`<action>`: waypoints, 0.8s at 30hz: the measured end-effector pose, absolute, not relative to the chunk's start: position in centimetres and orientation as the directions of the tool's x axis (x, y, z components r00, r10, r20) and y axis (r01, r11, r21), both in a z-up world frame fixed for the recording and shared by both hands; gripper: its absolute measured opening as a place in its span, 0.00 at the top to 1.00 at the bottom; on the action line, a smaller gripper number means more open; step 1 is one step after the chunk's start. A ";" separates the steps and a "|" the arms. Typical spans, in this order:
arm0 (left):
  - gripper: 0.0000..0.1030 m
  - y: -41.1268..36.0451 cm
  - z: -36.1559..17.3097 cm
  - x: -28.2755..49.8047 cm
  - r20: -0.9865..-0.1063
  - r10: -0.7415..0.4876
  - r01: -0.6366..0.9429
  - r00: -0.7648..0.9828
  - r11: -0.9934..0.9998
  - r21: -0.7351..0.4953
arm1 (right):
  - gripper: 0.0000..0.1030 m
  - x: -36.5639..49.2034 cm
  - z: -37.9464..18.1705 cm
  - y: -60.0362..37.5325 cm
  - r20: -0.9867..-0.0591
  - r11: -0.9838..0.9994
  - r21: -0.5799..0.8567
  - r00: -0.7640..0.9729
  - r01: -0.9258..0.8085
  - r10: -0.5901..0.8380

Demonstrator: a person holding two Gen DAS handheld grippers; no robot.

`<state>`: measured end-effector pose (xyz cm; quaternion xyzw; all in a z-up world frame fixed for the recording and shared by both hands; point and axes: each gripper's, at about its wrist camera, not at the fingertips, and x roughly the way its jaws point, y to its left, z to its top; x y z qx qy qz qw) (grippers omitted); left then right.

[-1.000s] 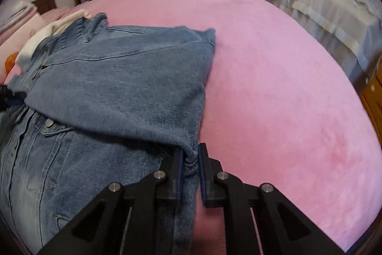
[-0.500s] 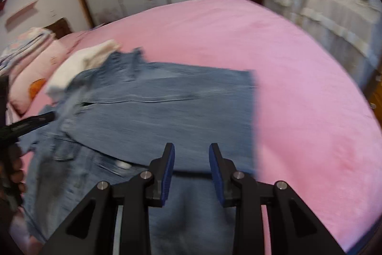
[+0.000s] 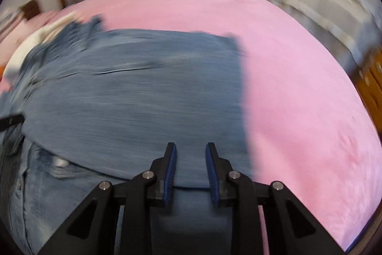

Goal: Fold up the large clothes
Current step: 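Open both tools and lift them off the folded sleeve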

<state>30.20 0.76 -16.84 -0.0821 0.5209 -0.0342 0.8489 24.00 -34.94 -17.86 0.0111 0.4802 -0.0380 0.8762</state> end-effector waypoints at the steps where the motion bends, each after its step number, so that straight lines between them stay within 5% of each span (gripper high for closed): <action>1: 0.43 0.9 -16.9 30.2 -0.876 -0.150 -0.032 0.458 0.982 -0.185 | 0.88 23.8 -17.9 -36.2 -0.847 0.995 0.008 0.529 0.103 -0.048; 6: 0.35 0.3 -16.8 30.1 -0.879 -0.129 -0.045 0.460 0.985 -0.168 | 0.86 24.2 -17.9 -35.3 -0.853 0.991 -0.026 0.513 0.133 -0.091; 19: 0.34 0.1 -11.3 25.7 -0.863 -0.182 -0.044 0.470 0.972 -0.229 | 0.78 21.4 -14.0 -34.2 -0.861 0.980 0.063 0.507 0.190 -0.043; 24: 0.33 0.1 -8.5 23.1 -0.846 -0.193 -0.001 0.496 0.975 -0.223 | 0.64 18.7 -11.6 -32.7 -0.849 0.979 0.093 0.529 0.180 -0.017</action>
